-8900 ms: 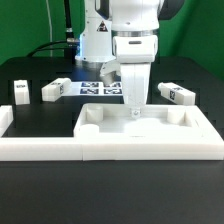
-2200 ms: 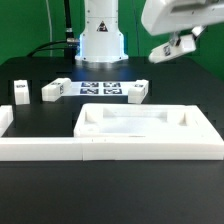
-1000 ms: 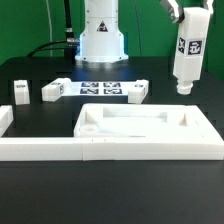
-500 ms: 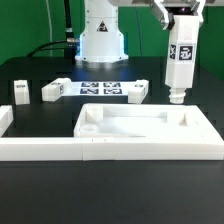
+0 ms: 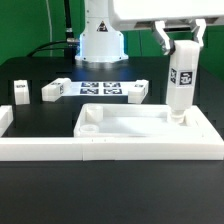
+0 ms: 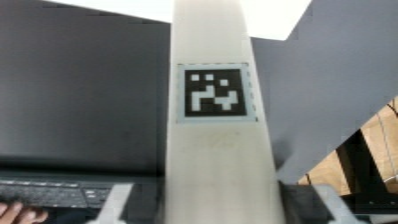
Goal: Assemble desk
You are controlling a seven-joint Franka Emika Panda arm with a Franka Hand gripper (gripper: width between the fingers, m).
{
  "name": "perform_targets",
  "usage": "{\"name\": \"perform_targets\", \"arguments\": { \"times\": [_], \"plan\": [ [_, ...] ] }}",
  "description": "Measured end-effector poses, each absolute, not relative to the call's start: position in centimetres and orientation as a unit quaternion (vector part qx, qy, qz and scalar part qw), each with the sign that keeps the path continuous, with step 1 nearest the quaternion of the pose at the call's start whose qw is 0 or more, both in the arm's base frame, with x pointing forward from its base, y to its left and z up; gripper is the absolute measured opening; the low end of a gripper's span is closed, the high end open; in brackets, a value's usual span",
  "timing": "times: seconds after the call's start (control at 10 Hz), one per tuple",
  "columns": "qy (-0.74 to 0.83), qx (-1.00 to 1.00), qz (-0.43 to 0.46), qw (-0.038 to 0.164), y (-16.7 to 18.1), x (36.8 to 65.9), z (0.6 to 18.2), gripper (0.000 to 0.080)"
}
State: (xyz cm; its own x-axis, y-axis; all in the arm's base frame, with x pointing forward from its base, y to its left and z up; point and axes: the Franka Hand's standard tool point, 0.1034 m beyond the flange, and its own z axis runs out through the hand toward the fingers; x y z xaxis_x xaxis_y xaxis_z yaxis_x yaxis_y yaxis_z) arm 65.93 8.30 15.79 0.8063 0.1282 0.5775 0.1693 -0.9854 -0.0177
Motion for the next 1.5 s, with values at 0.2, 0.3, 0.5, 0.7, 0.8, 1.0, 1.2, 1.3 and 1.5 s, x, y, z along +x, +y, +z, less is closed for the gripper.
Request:
{"name": "perform_targets", "arguments": {
  "times": [0.2,0.3,0.5,0.7,0.8,1.0,1.2,1.3,1.5],
  "plan": [
    [-0.080,-0.950,-0.301,0.040,10.3,65.5,15.4,0.0290],
    [-0.079,-0.950,-0.300,0.038,9.7,65.5,15.2,0.0290],
    [-0.082,-0.951,-0.296,0.039,10.2,65.2,14.4,0.0290],
    [-0.083,-0.950,-0.300,0.034,9.4,65.1,14.0,0.0290],
    [-0.082,-0.949,-0.302,0.033,9.3,65.2,13.9,0.0290],
    [-0.080,-0.950,-0.300,0.032,8.9,65.2,13.7,0.0290],
    [-0.079,-0.950,-0.299,0.032,8.9,65.2,13.4,0.0290],
    [-0.079,-0.951,-0.298,0.033,9.0,65.2,13.2,0.0290],
    [-0.081,-0.951,-0.297,0.035,9.8,65.4,12.1,0.0290]
  ]
}}
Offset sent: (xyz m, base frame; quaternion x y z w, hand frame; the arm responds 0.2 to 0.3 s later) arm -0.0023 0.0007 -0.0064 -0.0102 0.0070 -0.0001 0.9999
